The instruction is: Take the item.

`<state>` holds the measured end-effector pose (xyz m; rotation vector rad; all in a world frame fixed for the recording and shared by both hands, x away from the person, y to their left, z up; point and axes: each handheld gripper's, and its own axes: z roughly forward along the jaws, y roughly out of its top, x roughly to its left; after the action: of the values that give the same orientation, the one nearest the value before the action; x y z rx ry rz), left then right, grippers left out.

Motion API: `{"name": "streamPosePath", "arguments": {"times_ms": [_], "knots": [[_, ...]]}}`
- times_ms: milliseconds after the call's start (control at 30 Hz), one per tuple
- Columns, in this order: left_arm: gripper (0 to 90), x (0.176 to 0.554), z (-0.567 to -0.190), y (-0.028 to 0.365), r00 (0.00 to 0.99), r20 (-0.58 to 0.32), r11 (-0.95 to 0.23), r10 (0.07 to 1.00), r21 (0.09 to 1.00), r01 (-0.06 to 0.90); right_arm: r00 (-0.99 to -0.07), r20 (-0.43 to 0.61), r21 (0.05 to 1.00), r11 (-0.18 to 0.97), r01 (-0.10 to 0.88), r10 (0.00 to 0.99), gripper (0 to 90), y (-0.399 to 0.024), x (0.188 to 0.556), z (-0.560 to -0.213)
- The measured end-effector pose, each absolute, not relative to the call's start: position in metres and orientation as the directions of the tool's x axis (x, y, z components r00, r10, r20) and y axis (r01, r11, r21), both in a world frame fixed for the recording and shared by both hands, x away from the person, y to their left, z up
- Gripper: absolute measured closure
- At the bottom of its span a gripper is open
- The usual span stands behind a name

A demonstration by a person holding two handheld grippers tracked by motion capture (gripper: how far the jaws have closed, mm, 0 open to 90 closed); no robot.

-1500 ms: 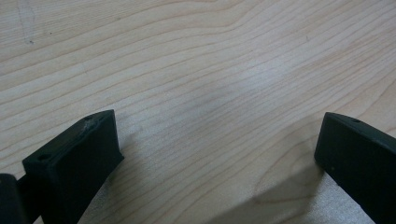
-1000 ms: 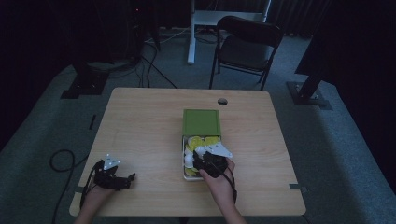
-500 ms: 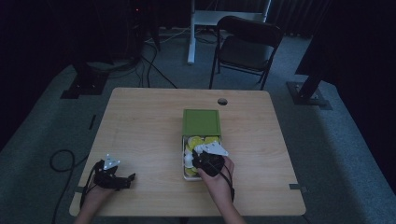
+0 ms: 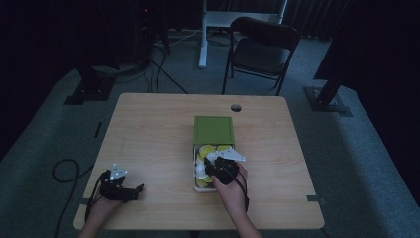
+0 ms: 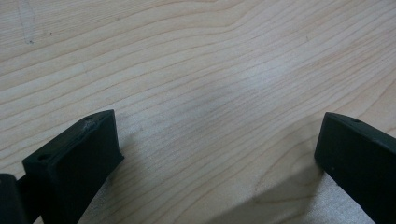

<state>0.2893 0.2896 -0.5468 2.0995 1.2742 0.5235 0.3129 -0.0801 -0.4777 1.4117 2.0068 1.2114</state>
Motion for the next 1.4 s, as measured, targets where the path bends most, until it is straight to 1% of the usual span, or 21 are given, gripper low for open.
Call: {"name": "streamPosePath", "arguments": {"times_ms": [33,100,367,767,1100,1400], "knots": [[0.0,0.289,-0.547,0.29,0.456,0.016,-0.342,0.89,0.684,0.644,-0.421,0.138,0.83,0.127,0.542,0.897,56.6,-0.08,0.312,-0.477],[0.1,0.289,-0.547,0.29,0.456,0.016,-0.342,0.89,0.684,0.644,-0.431,0.133,0.83,0.138,0.541,0.893,56.9,-0.08,0.312,-0.477],[0.0,0.289,-0.547,0.29,0.455,0.015,-0.34,0.89,0.686,0.644,-0.446,0.148,0.838,0.127,0.53,0.883,57.1,-0.085,0.311,-0.473],[0.0,0.289,-0.547,0.29,0.455,0.015,-0.341,0.89,0.685,0.644,-0.457,0.145,0.86,0.117,0.497,0.877,57.2,-0.097,0.304,-0.458],[0.0,0.289,-0.547,0.29,0.456,0.015,-0.342,0.89,0.684,0.644,-0.488,0.146,0.881,0.11,0.46,0.861,57.2,-0.105,0.295,-0.439],[0.0,0.289,-0.547,0.29,0.456,0.015,-0.342,0.89,0.684,0.645,-0.486,0.143,0.897,0.094,0.432,0.862,57.2,-0.116,0.293,-0.425]]}}
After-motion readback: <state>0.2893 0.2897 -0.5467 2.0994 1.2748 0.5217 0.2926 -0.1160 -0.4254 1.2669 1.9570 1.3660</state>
